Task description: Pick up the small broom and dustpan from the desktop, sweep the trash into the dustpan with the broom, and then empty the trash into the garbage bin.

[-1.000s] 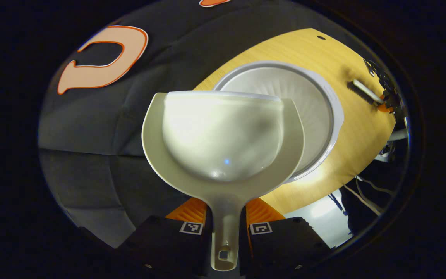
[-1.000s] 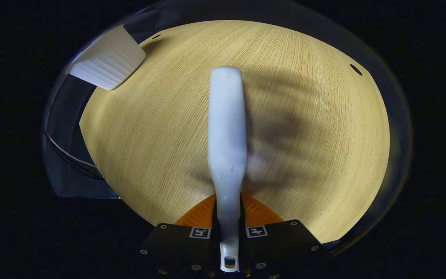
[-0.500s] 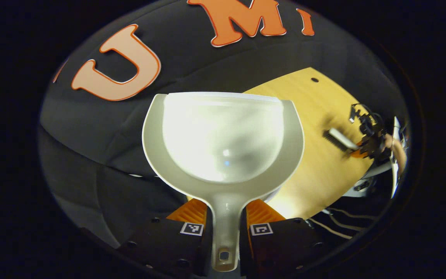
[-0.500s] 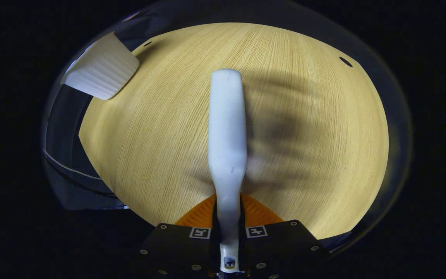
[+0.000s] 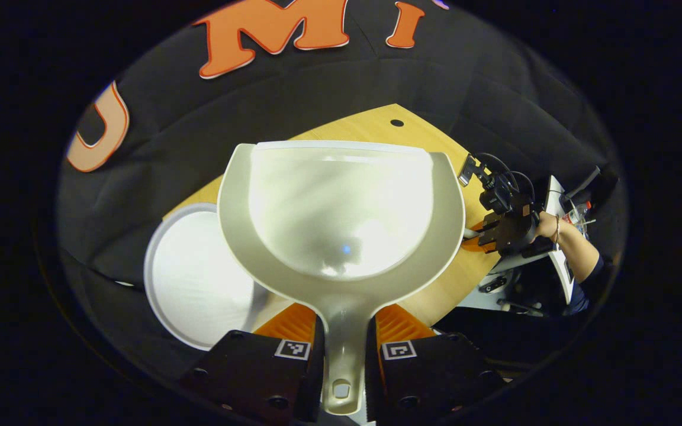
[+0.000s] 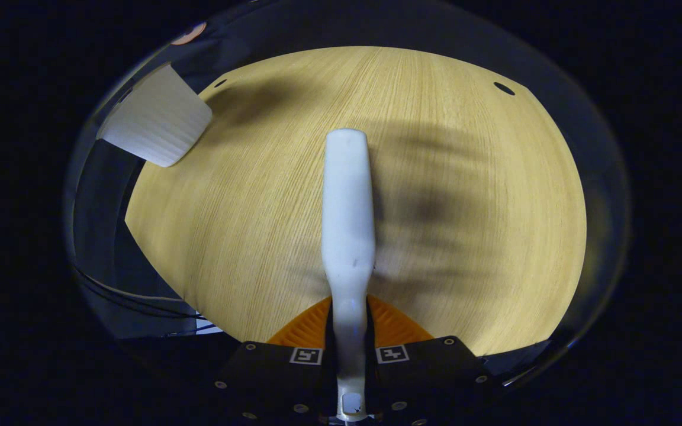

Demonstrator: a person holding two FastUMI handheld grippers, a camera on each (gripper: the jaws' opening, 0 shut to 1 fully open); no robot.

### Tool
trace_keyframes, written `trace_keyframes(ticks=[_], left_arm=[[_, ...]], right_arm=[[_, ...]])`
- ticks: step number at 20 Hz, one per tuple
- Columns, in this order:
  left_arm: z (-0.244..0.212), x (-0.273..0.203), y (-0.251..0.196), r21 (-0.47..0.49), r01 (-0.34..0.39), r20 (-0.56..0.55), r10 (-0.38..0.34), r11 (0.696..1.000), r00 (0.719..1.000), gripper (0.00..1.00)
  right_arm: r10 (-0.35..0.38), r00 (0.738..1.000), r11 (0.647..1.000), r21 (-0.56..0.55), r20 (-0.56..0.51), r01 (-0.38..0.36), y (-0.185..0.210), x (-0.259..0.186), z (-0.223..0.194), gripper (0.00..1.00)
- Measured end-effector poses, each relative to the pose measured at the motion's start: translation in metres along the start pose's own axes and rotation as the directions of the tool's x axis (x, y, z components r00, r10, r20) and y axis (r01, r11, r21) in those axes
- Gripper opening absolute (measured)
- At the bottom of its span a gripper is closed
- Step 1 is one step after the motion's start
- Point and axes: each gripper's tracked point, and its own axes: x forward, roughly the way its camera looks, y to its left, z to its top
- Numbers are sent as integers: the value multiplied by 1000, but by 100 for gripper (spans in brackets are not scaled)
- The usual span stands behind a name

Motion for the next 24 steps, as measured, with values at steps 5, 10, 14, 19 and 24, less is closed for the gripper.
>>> trace_keyframes(ticks=[5, 10, 14, 19, 24], left_arm=[[-27, 101, -12, -128, -28, -25, 25, 991, 999, 30], [-62, 177, -18, -358, -71, -33, 63, 931, 997, 30], [-84, 221, -15, -396, -176, -71, 161, 901, 984, 30], [-83, 248, -20, -504, -166, -119, 122, 847, 985, 30], [-52, 263, 0, -499, -185, -118, 145, 846, 982, 33]], right_arm=[[-16, 999, 995, 101, 44, 12, 2, 4, 19, 18], [-82, 987, 961, 274, 135, 42, 2, 22, 81, 18], [-173, 977, 956, 260, 123, 136, -4, 46, 97, 18], [-224, 968, 959, 204, 112, 198, -12, 57, 105, 18], [-209, 971, 963, 196, 119, 184, -8, 62, 108, 22]])
